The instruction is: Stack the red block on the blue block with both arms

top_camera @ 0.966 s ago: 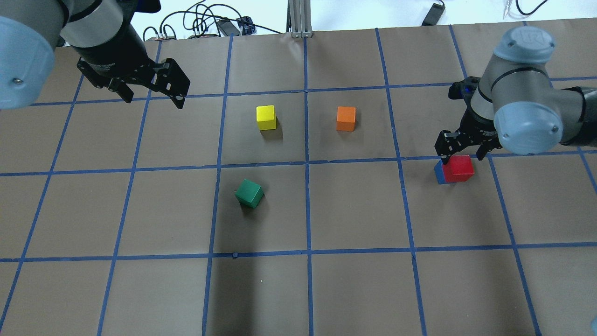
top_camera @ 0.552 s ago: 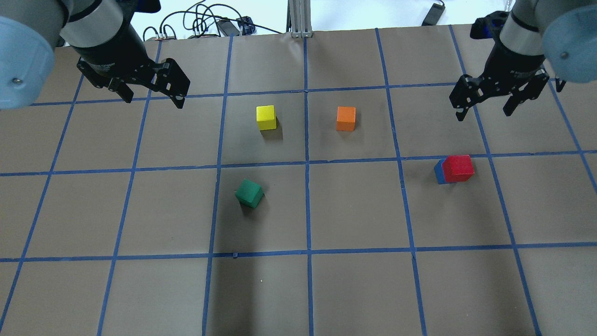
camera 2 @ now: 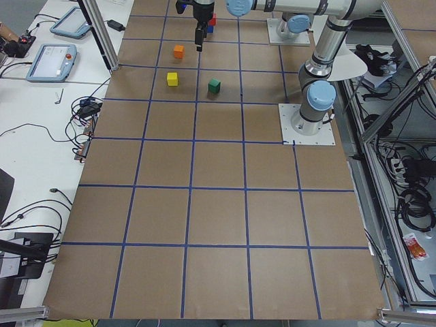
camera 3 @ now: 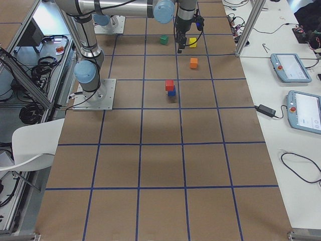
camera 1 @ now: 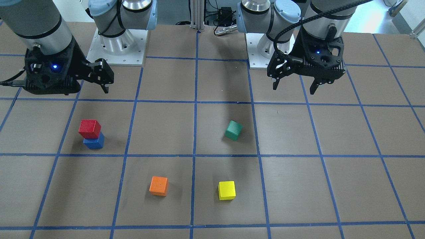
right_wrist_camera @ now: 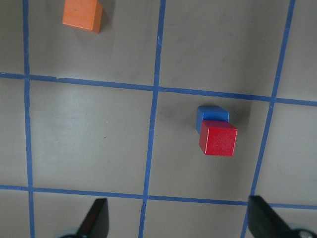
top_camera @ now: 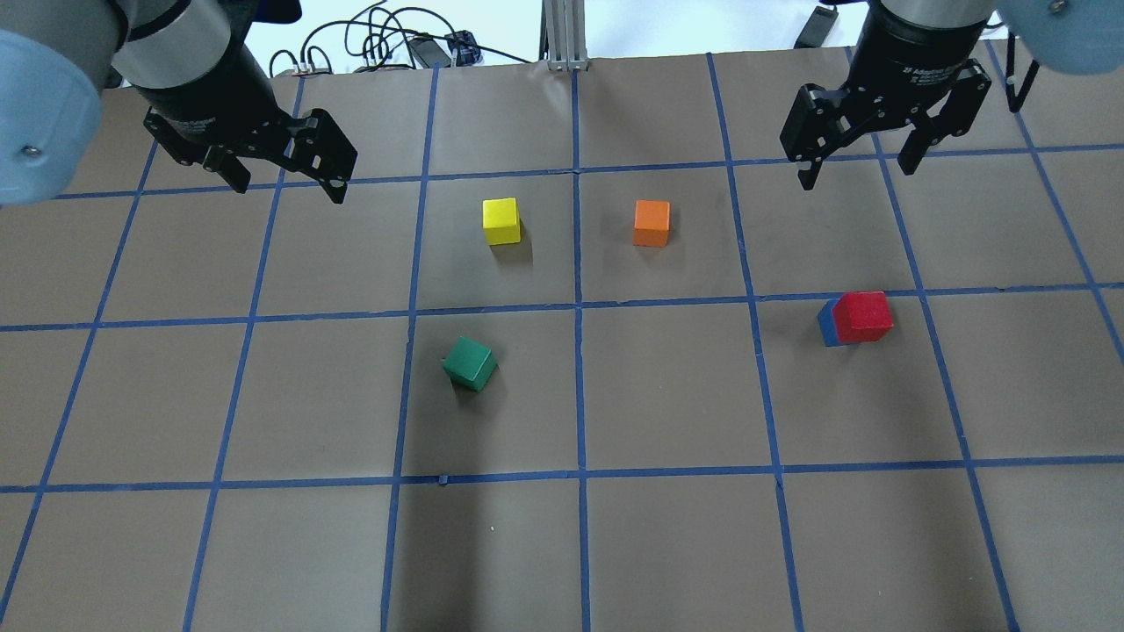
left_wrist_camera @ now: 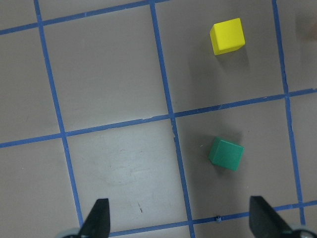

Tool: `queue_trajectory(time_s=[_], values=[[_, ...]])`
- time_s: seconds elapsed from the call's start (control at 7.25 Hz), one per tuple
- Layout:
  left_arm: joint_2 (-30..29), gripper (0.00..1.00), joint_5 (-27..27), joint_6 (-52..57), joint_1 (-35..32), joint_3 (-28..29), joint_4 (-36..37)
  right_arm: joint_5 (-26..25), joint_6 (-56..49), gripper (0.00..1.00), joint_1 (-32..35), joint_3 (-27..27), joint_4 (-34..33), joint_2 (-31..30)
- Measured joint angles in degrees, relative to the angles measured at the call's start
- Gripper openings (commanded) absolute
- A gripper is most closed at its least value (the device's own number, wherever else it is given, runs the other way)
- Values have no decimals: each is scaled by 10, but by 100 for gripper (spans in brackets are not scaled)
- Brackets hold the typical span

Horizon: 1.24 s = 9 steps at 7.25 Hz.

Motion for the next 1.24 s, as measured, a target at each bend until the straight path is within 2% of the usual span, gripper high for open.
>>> queue_trajectory(time_s=[0.55,1.24], values=[[-1,100,0,0,0,0,1,18,26,100,31,31,-2,-21],[0,100,-1,0,1,0,1,21,28,100,23,33,-14,-21]])
